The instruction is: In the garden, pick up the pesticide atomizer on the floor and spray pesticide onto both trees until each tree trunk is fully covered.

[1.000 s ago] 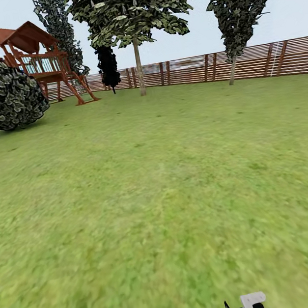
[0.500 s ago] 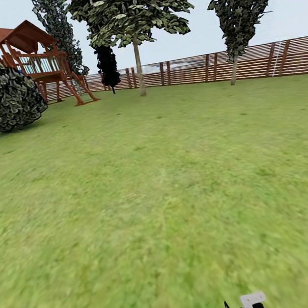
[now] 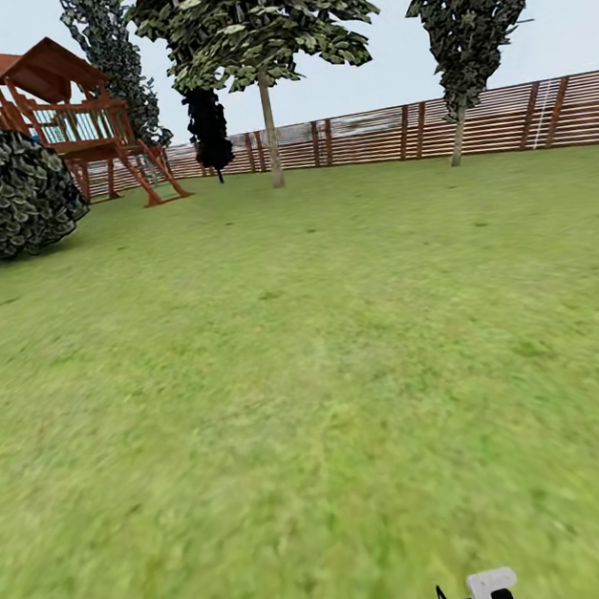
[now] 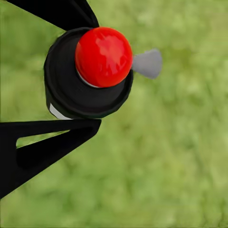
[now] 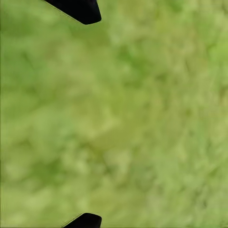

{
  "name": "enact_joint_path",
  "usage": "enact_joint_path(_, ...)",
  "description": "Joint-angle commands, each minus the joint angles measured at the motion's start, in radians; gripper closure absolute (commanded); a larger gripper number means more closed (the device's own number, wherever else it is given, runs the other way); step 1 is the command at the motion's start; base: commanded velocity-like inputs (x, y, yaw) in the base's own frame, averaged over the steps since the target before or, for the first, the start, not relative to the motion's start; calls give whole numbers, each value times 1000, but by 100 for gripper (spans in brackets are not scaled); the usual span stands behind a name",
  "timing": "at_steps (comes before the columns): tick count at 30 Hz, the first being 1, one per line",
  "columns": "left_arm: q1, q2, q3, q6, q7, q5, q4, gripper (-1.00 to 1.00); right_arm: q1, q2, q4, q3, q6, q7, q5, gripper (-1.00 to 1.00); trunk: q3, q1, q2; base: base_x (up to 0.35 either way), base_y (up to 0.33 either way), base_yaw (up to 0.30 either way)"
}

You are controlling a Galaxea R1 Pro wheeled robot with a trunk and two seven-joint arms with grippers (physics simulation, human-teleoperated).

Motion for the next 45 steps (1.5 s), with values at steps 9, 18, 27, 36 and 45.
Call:
enact_joint_path(9,-1,6,11,-5,-3,-8,1,100,-1,0,1,-4,-2,-8,11,-100,-1,0,0,342,0,0)
enact_joint_path(18,-1,6,11,-5,-3,-8,1,100,-1,0,1,-4,-2,-8,11,-100,-1,0,0,342,0,0)
enact_joint_path(27,-1,9,11,-5,-3,-8,1,100,-1,0,1,-4,-2,-8,11,-100,-1,0,0,342,0,0)
enact_joint_path(36,-1,9,11,-4,-3,-8,1,100,-1,0,1,-4,-2,-9,11,-100,-1,0,0,342,0,0)
enact_joint_path(45,-1,6,10,-4,-3,-8,1,100,-1,0,1,-4,-2,-9,11,-100,-1,0,0,342,0,0)
